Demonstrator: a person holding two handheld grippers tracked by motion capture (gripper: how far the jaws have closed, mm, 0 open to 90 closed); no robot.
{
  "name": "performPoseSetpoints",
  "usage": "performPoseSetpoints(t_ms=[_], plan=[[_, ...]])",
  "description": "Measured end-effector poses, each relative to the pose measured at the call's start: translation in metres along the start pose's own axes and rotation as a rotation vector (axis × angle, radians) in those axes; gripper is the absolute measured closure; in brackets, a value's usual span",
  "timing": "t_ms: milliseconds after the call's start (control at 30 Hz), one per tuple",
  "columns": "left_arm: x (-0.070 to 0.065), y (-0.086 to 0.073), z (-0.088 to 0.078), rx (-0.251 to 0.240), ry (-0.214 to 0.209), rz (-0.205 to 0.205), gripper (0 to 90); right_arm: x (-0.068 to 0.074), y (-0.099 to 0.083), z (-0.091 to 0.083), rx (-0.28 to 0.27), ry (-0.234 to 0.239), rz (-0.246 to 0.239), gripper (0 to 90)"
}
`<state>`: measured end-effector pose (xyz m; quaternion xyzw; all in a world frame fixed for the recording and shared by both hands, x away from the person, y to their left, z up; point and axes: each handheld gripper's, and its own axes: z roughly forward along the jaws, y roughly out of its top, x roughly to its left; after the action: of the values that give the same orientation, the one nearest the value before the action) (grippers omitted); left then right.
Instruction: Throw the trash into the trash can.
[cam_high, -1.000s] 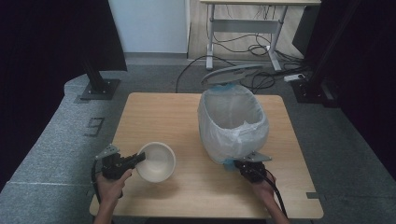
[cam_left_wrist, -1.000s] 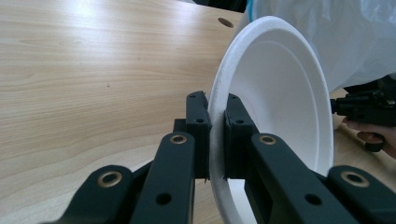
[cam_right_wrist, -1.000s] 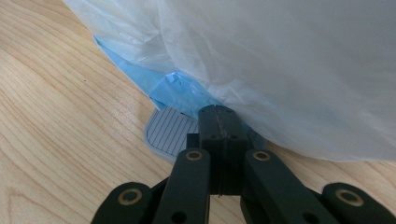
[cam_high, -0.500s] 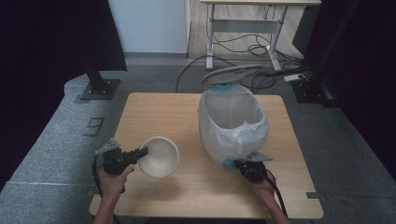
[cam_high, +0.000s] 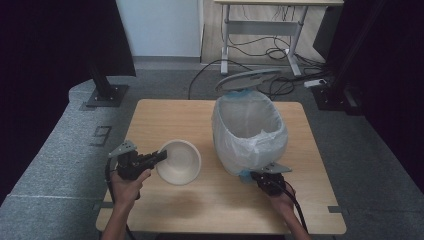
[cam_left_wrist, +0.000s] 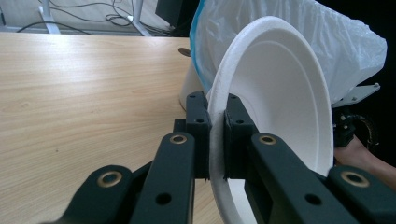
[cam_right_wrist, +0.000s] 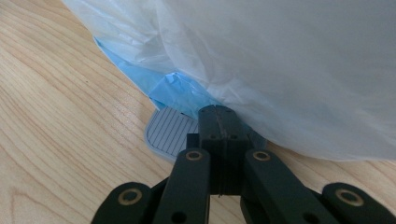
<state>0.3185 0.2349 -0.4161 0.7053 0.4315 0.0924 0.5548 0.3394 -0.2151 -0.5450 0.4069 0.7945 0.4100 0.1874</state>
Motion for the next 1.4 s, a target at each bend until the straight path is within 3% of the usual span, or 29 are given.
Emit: performPoseSetpoints(t_ms=[1400], plan=[[-0.023, 0.032, 0.005, -0.006, -0.040, 0.055, 83.7, 0.000, 0.000, 0.000, -0.002, 0.001, 0.002, 89.7]])
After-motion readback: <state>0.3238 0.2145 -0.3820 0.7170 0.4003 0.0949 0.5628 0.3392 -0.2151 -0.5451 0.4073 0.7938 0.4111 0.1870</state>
